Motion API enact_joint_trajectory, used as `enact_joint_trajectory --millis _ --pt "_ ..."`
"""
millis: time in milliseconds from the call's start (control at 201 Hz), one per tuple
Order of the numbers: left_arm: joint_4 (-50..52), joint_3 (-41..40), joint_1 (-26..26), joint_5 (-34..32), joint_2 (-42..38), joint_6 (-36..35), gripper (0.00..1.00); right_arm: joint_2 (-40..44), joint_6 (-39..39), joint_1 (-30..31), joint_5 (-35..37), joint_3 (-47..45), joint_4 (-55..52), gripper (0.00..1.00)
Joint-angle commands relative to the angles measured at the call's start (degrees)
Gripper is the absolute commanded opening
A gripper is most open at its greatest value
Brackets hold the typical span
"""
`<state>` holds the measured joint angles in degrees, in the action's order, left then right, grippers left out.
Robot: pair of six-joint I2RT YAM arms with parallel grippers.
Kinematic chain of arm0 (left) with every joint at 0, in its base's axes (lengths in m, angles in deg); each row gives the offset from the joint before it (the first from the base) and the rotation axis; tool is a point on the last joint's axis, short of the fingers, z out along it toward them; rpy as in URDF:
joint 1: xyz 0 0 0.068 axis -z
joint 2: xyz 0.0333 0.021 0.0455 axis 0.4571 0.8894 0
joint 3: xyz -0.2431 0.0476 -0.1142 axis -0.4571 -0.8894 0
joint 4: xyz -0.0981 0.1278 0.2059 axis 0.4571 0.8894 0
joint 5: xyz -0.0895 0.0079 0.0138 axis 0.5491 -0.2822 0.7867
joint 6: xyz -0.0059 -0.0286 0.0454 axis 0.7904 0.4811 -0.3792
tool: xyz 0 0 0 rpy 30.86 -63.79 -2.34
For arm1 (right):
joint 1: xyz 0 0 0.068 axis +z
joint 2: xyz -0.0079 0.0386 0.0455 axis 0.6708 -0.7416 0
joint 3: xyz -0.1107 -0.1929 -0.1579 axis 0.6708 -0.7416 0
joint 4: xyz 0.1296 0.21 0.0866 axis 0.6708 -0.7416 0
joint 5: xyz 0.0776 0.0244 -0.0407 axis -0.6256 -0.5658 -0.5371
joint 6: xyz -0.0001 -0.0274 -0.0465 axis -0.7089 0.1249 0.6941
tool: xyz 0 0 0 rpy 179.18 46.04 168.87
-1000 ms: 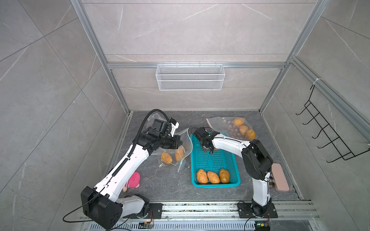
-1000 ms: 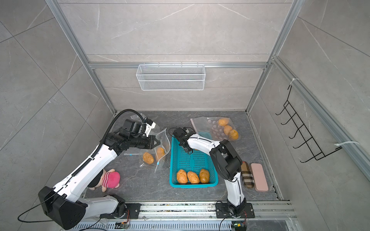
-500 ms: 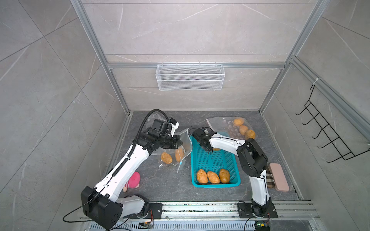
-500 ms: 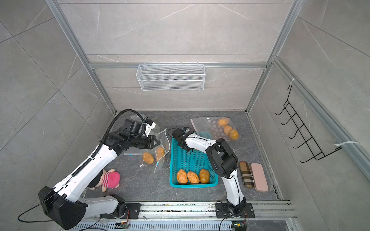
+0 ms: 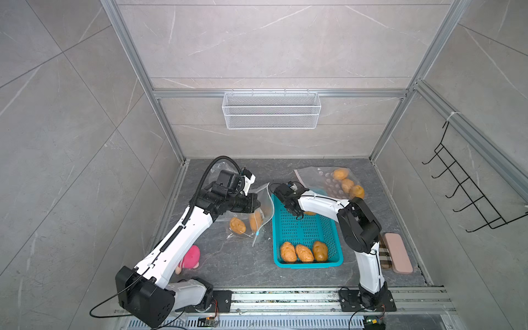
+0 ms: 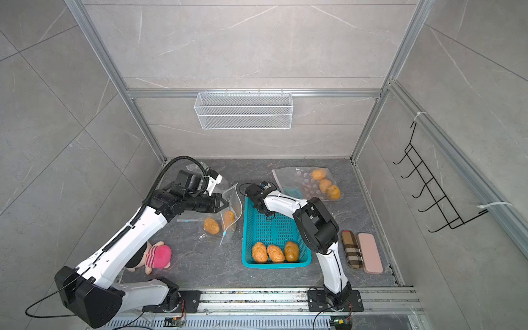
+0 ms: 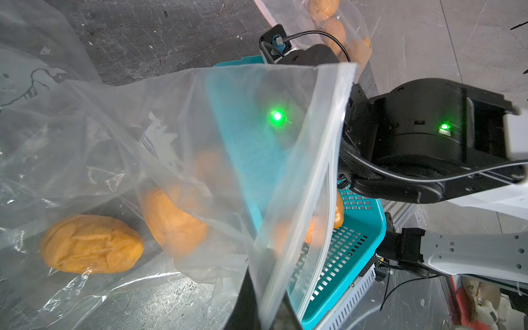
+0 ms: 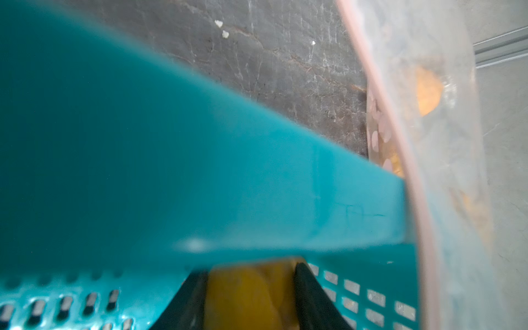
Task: Put the potatoes into a zipper bag and zip it
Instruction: Pick up the potato from the basket.
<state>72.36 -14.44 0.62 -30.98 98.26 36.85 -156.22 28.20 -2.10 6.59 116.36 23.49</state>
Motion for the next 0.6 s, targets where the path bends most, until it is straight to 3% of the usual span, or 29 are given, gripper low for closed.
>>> enact_joint_trajectory --millis 0,214,413,592 --pt "0.36 -0.09 -0.04 0.74 -0.14 -1.52 0.00 4.56 -0.22 -0.37 -3.49 -3.59 -0.31 0.43" --pt "0.37 -0.07 -0.04 0.66 -0.29 -1.58 0.00 14.94 -1.38 -0.41 -11.95 -8.39 3.09 0.41" --pt "0.45 0.02 -0.04 0.76 -0.37 -1.54 0.00 31.38 -1.23 -0.33 -32.74 -16.85 14.38 0.41" --pt "0.45 0.02 -0.04 0.76 -0.37 -1.62 0.00 37.80 -2.28 -0.39 -37.72 -17.46 15.61 0.39"
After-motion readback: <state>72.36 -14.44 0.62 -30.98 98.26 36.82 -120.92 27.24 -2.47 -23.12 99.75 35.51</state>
